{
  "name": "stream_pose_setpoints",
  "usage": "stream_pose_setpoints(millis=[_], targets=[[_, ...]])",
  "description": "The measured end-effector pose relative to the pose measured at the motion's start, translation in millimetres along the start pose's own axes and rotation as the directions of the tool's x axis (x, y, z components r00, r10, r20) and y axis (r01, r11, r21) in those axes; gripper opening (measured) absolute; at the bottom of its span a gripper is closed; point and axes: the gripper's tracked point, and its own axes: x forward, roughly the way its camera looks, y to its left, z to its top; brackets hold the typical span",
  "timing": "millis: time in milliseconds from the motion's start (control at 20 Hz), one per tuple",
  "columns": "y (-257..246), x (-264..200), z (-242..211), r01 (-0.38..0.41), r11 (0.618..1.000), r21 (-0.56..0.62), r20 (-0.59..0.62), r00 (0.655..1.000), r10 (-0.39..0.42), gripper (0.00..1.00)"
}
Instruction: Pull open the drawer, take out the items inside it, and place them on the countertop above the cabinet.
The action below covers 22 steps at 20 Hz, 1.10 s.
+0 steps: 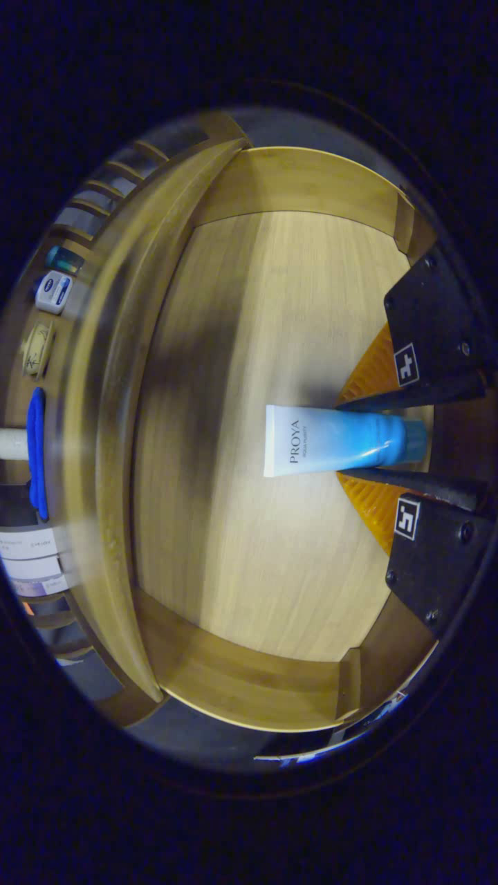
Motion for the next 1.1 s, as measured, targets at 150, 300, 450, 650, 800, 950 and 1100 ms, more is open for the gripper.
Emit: stream_pose_setpoints(millis=[150, 300, 450, 650, 800, 950, 1100], targets=[[-1.1, -23.3, 3.1, -0.025, 1.0, -0.002, 0.035, 0.999, 0.025, 0.45], [-4.6, -53.4, 12.9, -0.053, 0.999, 0.002, 0.081, 0.995, 0.052, 0.44], [-7.7, -85.7, 27.2, -0.08, 0.997, -0.006, 0.126, 0.989, 0.08, 0.44], [-10.2, -119.2, 51.1, -0.092, 0.996, -0.015, 0.183, 0.979, 0.094, 0.44], [-18.0, -126.0, 79.2, -0.077, 0.997, 0.017, 0.216, 0.974, 0.071, 0.44], [-27.1, -115.6, 108.5, -0.062, 0.996, 0.068, 0.221, 0.974, 0.046, 0.44], [-34.8, -105.5, 138.2, -0.063, 0.991, 0.121, 0.236, 0.971, 0.033, 0.44]])
